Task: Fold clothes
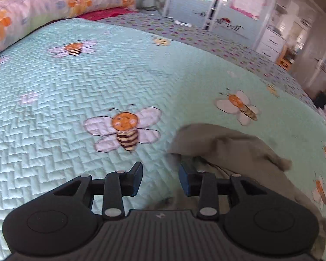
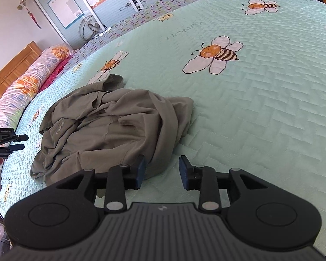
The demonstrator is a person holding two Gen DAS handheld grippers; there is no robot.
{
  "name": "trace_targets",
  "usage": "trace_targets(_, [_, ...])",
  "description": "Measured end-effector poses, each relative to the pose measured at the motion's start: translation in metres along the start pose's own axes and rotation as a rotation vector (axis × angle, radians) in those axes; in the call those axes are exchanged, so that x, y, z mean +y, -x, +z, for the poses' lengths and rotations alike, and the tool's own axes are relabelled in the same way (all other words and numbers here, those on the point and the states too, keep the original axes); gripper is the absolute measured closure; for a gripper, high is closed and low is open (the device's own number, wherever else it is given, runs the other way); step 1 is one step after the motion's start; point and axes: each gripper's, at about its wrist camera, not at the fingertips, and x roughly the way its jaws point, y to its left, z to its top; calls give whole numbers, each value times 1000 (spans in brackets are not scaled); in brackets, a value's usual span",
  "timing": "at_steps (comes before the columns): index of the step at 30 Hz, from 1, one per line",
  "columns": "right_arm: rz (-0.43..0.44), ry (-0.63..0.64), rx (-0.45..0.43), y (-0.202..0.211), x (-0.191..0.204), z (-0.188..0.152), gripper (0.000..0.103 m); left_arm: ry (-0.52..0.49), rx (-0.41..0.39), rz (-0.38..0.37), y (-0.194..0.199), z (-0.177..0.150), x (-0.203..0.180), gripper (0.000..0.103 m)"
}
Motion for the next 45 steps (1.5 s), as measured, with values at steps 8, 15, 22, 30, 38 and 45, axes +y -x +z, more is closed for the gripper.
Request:
trace_targets(8, [5, 16, 11, 1, 7, -4, 65, -309, -8, -56, -4, -38, -77, 62])
trace_targets(15, [8, 13, 9, 2, 6, -6, 61, -364, 12, -82, -13, -47, -100, 69])
trace_targets(22, [6, 18, 15, 2, 4, -6, 60, -198, -65, 36, -4, -19, -66, 98])
trace_targets(30, [-11, 99, 29, 0, 23, 5, 60, -21, -57, 272, 4, 11, 16, 97])
trace_targets(38, [11, 248, 65, 4, 85, 23, 38, 110, 93, 351, 26, -20, 60, 35])
trace_targets(45, [18, 326, 137, -6, 144, 28, 32, 50, 230, 172, 53, -44, 32, 35])
